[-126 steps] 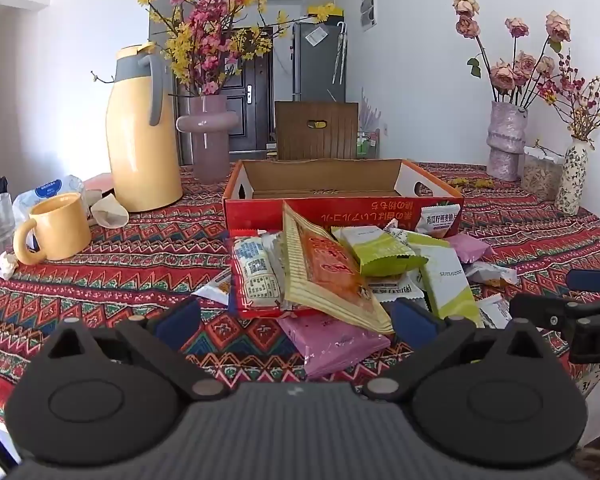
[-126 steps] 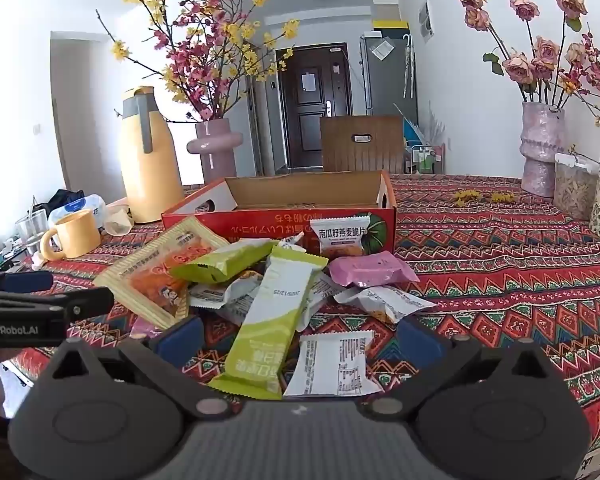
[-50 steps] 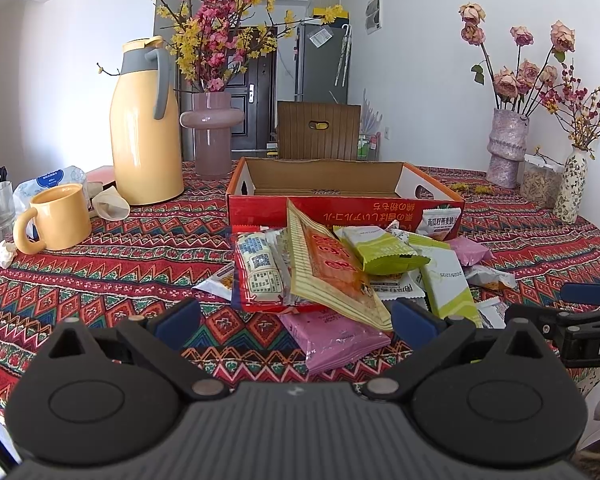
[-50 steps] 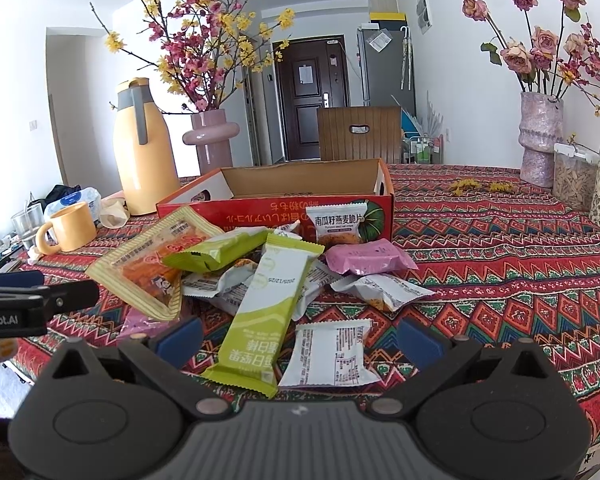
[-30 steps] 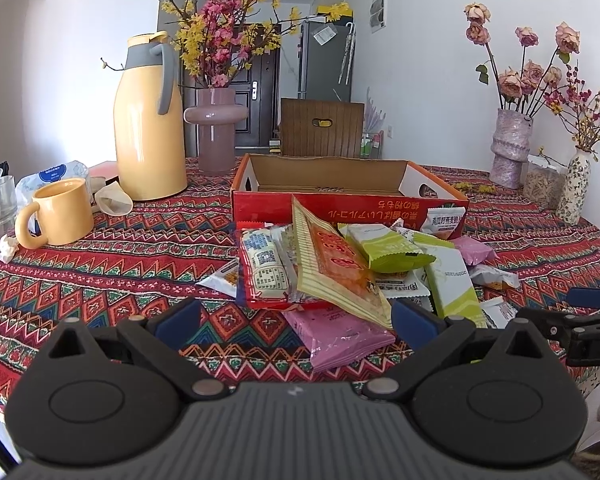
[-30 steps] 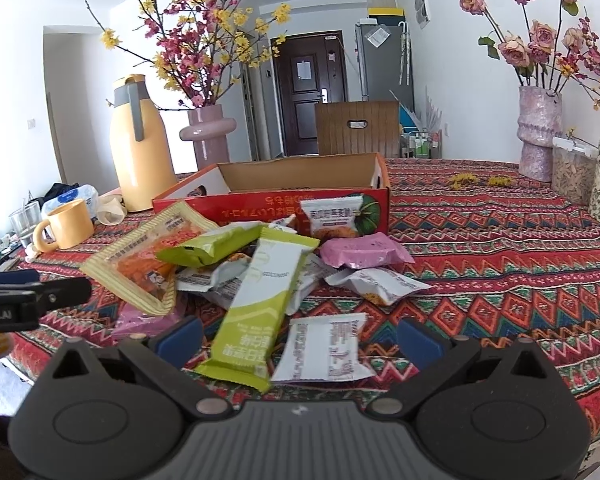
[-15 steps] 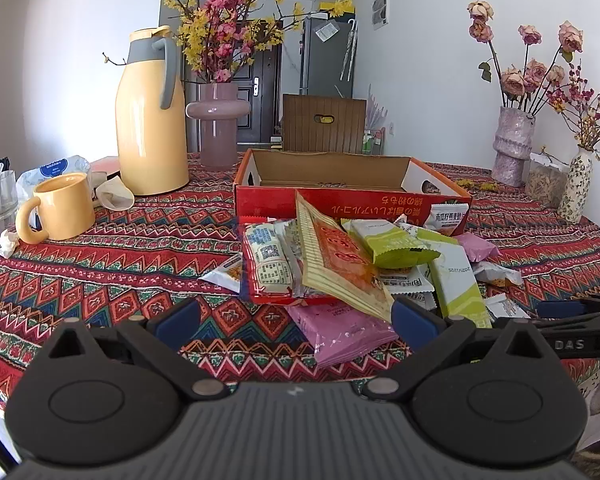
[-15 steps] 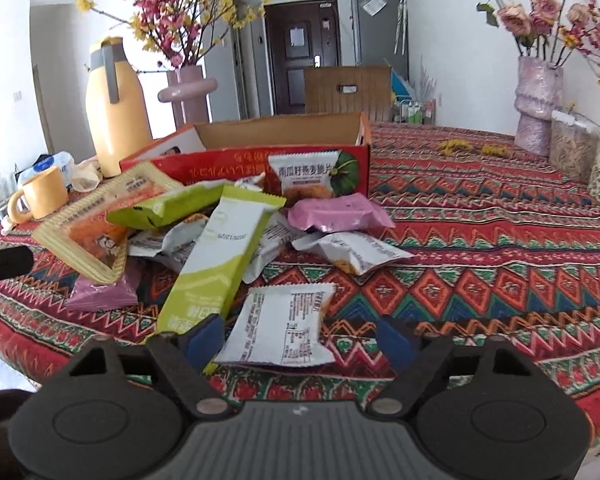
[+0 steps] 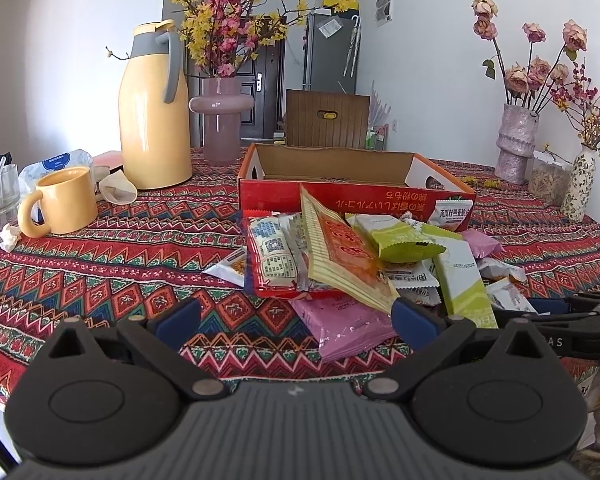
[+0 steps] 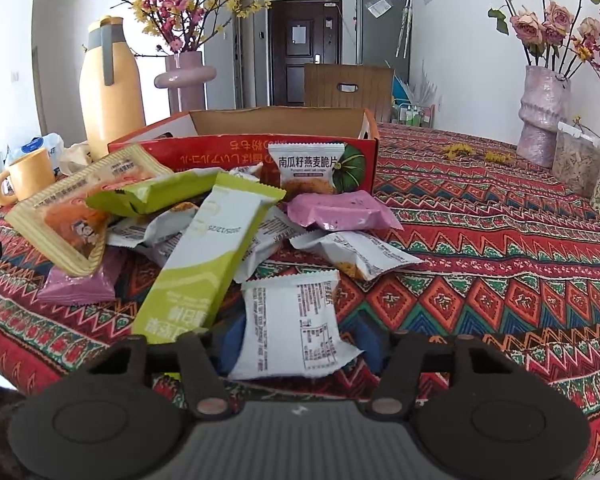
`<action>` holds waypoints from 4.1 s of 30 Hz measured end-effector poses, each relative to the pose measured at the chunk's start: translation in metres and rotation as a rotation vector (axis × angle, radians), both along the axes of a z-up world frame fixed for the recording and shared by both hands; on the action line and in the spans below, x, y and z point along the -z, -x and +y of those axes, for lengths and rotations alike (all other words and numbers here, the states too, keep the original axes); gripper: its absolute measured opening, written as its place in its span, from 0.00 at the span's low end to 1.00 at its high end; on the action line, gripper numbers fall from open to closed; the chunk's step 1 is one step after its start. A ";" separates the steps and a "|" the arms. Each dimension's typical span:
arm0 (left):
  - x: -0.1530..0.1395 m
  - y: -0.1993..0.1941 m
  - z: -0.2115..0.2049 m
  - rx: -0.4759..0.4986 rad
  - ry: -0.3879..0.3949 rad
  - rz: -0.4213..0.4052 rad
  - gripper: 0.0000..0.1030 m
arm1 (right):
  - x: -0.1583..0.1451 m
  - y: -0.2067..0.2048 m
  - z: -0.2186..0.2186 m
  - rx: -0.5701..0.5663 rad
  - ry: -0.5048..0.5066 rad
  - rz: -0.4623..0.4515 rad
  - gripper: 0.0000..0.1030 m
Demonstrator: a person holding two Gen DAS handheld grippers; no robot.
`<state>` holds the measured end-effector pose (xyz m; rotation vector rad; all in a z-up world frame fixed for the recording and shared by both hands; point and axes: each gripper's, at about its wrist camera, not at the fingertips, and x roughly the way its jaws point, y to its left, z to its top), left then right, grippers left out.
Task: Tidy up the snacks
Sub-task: 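Grasp the orange wafer pack with the left tool while the right tool grasps a white packet, then lift both held packets and carry them over the open cardboard box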
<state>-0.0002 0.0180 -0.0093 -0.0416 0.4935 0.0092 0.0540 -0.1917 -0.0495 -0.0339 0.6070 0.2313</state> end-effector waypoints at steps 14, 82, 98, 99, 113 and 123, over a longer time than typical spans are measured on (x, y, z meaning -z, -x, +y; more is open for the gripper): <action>-0.021 -0.014 0.001 0.009 -0.033 -0.004 1.00 | -0.018 0.016 -0.015 0.000 -0.064 -0.090 0.37; -0.015 -0.131 -0.061 0.118 -0.151 0.250 0.22 | -0.021 -0.003 -0.033 0.012 -0.117 -0.112 0.37; -0.034 -0.116 -0.054 0.144 -0.091 0.170 0.18 | -0.032 -0.001 -0.032 -0.004 -0.118 -0.141 0.37; -0.035 -0.115 -0.053 0.144 -0.088 0.164 0.18 | -0.034 -0.001 -0.031 -0.006 -0.117 -0.144 0.37; -0.065 -0.107 -0.040 0.128 -0.036 0.063 0.17 | -0.059 -0.008 -0.023 -0.031 -0.105 -0.201 0.37; -0.090 -0.132 -0.033 0.103 0.007 0.007 0.17 | -0.085 -0.045 -0.012 -0.048 -0.091 -0.232 0.37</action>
